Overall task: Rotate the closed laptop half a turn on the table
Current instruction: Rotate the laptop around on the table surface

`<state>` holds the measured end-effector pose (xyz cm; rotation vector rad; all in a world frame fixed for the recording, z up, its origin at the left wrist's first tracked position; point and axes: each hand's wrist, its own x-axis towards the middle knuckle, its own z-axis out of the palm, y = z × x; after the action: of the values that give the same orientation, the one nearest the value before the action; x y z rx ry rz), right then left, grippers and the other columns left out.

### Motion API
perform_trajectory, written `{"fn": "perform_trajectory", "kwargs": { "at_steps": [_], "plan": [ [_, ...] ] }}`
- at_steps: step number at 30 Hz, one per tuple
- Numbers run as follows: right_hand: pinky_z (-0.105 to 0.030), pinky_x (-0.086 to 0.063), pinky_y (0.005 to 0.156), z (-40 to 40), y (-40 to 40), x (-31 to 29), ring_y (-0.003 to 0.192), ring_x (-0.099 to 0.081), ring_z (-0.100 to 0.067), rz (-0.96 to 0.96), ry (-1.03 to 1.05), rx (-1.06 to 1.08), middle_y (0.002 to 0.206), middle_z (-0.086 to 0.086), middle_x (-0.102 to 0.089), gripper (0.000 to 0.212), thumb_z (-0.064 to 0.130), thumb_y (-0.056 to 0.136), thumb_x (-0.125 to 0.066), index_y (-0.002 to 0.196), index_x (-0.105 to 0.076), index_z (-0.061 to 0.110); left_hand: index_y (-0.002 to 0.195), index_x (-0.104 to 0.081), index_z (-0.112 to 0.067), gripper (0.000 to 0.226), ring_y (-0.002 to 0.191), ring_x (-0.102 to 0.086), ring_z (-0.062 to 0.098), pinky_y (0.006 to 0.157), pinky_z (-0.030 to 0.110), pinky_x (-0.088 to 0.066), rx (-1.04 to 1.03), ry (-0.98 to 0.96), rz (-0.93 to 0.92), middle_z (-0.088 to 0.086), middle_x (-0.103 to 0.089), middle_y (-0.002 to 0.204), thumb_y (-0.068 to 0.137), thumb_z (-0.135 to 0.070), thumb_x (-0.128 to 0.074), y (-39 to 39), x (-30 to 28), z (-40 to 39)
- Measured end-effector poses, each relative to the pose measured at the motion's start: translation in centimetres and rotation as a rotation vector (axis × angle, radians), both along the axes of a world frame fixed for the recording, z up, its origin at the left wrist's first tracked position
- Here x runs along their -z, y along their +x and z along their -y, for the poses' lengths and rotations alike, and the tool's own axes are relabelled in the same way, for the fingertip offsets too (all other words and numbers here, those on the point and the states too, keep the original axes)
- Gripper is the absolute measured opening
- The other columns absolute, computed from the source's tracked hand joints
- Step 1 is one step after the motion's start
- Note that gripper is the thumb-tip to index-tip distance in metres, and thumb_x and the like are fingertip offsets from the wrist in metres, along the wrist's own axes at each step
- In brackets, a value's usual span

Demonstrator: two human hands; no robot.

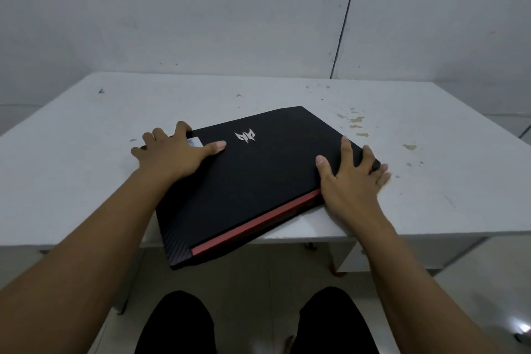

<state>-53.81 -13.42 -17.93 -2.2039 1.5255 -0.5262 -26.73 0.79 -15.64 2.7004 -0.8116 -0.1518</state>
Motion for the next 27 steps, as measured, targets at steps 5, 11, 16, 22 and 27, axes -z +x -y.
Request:
{"fn": "perform_trajectory", "kwargs": {
  "at_steps": [5,11,16,22,27],
  "plan": [
    [-0.056,0.006,0.123,1.0,-0.4,-0.3,0.154,0.009,-0.045,0.061,-0.001,-0.010,0.170,-0.014,0.010,0.070,0.063,0.100,-0.031,0.162,-0.009,0.038,0.139,-0.041,-0.029,0.110,0.135,-0.032,0.041,0.104,0.058,-0.025,-0.056,-0.004,0.064,0.019,-0.042,0.143,0.058,-0.103,-0.027,-2.0,0.5,-0.3],
    [-0.052,-0.004,0.125,-6.0,-0.9,0.5,0.156,0.009,-0.038,0.133,0.026,0.031,0.170,-0.017,0.013,0.079,0.069,0.097,-0.033,0.163,-0.005,0.036,0.135,-0.052,-0.023,0.125,0.134,-0.034,0.038,0.107,0.056,-0.025,0.035,0.037,0.057,0.015,-0.046,0.140,0.045,-0.108,-0.032,0.3,-0.7,-0.1],
    [-0.054,0.017,0.120,-7.0,0.0,0.6,0.154,0.021,-0.034,0.000,0.040,-0.036,0.166,-0.028,0.014,0.083,0.072,0.096,-0.024,0.163,0.007,0.035,0.127,-0.058,-0.020,0.121,0.121,-0.046,0.032,0.099,0.048,-0.040,0.113,-0.074,0.026,0.009,-0.054,0.124,0.045,-0.107,-0.040,1.1,-0.6,-0.5],
    [-0.054,0.017,0.120,-6.7,1.8,-0.3,0.147,0.034,-0.044,0.081,0.121,-0.066,0.159,-0.040,0.020,0.092,0.074,0.092,-0.038,0.164,-0.001,0.030,0.127,-0.056,-0.021,0.122,0.127,-0.041,0.032,0.100,0.044,-0.035,0.037,-0.148,0.009,0.011,-0.053,0.130,0.041,-0.106,-0.046,0.4,-0.5,-1.1],
    [-0.059,0.004,0.122,-5.2,1.8,-1.3,0.149,0.029,-0.045,0.150,0.181,-0.098,0.161,-0.037,0.019,0.089,0.068,0.092,-0.051,0.163,-0.011,0.032,0.124,-0.054,-0.017,0.124,0.127,-0.041,0.035,0.104,0.046,-0.035,-0.044,-0.108,0.042,0.015,-0.051,0.129,0.041,-0.108,-0.039,-0.8,0.0,-1.8]
  ]
}}
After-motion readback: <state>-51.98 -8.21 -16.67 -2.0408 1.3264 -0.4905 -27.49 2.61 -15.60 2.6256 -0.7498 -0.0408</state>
